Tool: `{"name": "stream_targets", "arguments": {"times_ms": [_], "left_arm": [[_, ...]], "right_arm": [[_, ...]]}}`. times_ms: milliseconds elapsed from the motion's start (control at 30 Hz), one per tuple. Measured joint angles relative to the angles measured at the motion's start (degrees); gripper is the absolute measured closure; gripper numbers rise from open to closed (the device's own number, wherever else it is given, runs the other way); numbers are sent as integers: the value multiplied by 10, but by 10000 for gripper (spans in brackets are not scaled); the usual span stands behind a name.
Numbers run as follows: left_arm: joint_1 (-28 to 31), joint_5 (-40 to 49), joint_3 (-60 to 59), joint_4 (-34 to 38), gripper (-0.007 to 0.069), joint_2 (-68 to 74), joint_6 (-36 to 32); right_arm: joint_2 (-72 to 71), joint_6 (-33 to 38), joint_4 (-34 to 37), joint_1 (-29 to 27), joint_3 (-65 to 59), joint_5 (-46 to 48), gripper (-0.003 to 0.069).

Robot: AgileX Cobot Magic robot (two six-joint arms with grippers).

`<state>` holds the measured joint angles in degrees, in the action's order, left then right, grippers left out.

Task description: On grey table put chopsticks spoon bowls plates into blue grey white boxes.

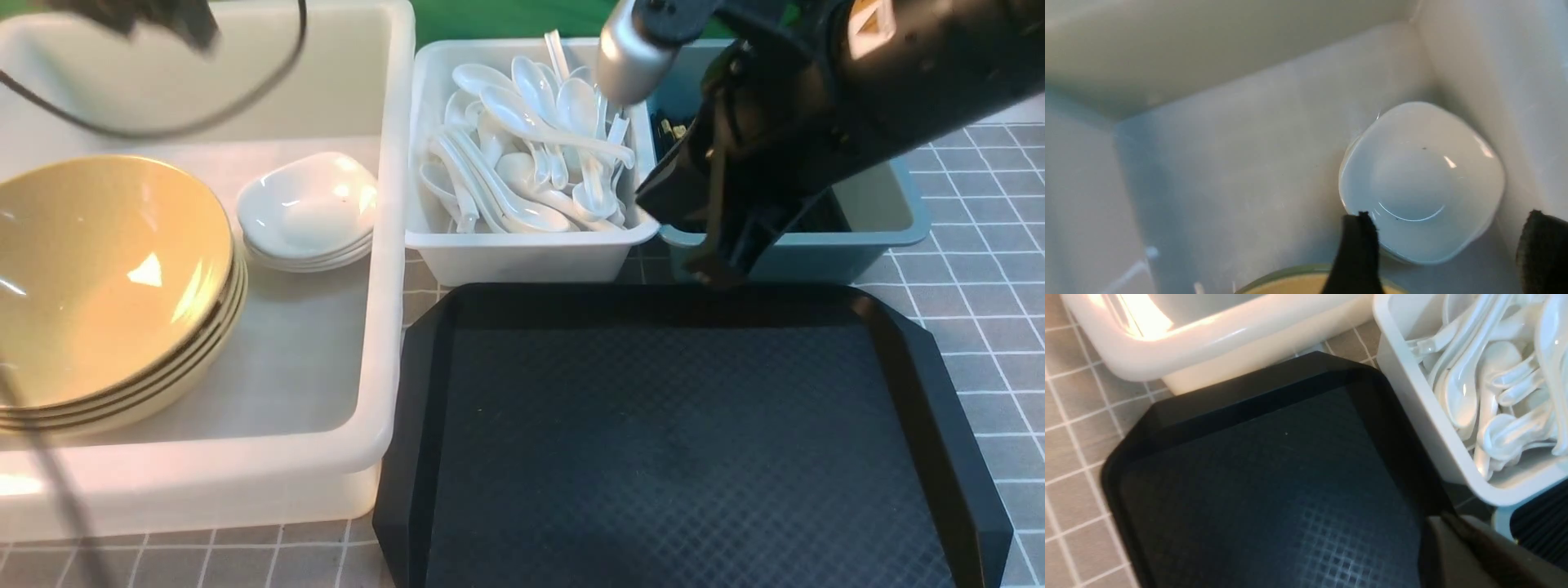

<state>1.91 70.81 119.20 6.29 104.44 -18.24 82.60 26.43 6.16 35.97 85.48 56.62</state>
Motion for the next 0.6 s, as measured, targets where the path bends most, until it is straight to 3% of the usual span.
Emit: {"name": "stream_targets", "arguments": {"times_ms": [100,133,233,333,600], "left_arm": [[-12,6,-35,-11,408,-79,10],[-14,8,-67,-11,491,-121,12],[-15,9,-156,-8,602,-207,14],[-15,-2,-235,-9,624,-268,14],[-14,-191,-628,-10,634,-572,26]], "right_arm": [[-24,-11,0,0,0,18,603],[-43,-12,0,0,-5,23,602],[-96,-20,-1,0,-34,20,601],[-129,-33,-1,0,-56,-3,601],[-321,-58,-1,0,-230,-170,594]]}}
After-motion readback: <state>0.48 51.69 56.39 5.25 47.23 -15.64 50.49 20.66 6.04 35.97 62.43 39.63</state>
